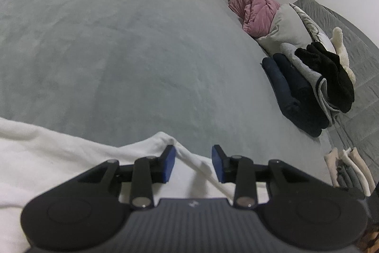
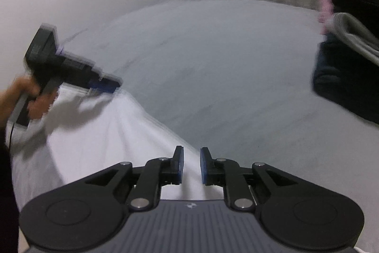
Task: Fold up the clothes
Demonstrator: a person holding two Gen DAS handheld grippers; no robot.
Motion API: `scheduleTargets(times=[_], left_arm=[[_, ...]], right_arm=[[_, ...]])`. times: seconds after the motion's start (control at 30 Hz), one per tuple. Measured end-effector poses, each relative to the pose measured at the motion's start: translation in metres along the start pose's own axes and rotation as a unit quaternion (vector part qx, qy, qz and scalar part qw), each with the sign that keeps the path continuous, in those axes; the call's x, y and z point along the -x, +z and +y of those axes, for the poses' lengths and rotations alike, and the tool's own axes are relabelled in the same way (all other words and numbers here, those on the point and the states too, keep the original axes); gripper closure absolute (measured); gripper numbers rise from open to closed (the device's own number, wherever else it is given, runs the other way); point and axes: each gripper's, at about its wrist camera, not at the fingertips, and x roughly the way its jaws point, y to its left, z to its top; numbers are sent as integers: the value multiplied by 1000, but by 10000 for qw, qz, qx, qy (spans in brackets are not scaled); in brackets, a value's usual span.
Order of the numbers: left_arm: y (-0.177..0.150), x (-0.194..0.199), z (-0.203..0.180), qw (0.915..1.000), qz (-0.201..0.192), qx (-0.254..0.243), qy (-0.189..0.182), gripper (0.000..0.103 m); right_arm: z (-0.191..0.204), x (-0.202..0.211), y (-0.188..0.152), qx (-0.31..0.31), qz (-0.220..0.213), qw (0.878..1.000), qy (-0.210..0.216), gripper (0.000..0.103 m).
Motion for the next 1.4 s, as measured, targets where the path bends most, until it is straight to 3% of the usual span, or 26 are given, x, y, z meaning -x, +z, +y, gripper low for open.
scheduleTargets(times=[0.3, 0.37, 0.53, 0.73, 0.9, 1.03, 1.1, 1.2, 1.3, 1.4], left_arm=[[-2, 0, -3, 10000, -34, -47, 43, 69], [-2, 0, -2, 10000, -58, -34, 27, 69], [-1, -1, 0, 10000, -75, -16, -13, 70], [0, -3, -2, 9999, -101, -1, 6, 70], [0, -1, -6, 9999, -119, -70, 33, 69], [0, 0, -7, 9999, -122, -66, 42, 69], [0, 0, -7, 9999, -119, -67, 44, 68], [0, 0, -6, 9999, -108, -90, 42, 68], [0, 0, -5, 9999, -106, -74, 24, 68], [0, 0, -5, 9999, -117, -71, 18, 68]], right_arm=[[9, -17, -3, 584, 107, 9980, -214, 89], [10, -16, -3, 665, 121, 9976, -164, 99], [5, 0, 2, 523, -185, 9974, -453, 102], [-3, -14, -3, 343, 110, 9962, -795, 102], [-7, 2, -3, 172, -96, 9976, -667, 101], [-1, 3, -3, 221, -205, 9990, -323, 101], [5, -3, -3, 334, -109, 9991, -245, 98], [11, -17, -5, 505, 90, 9983, -262, 84], [12, -24, -6, 523, 91, 9983, -226, 83], [15, -23, -4, 664, 27, 9976, -212, 102]])
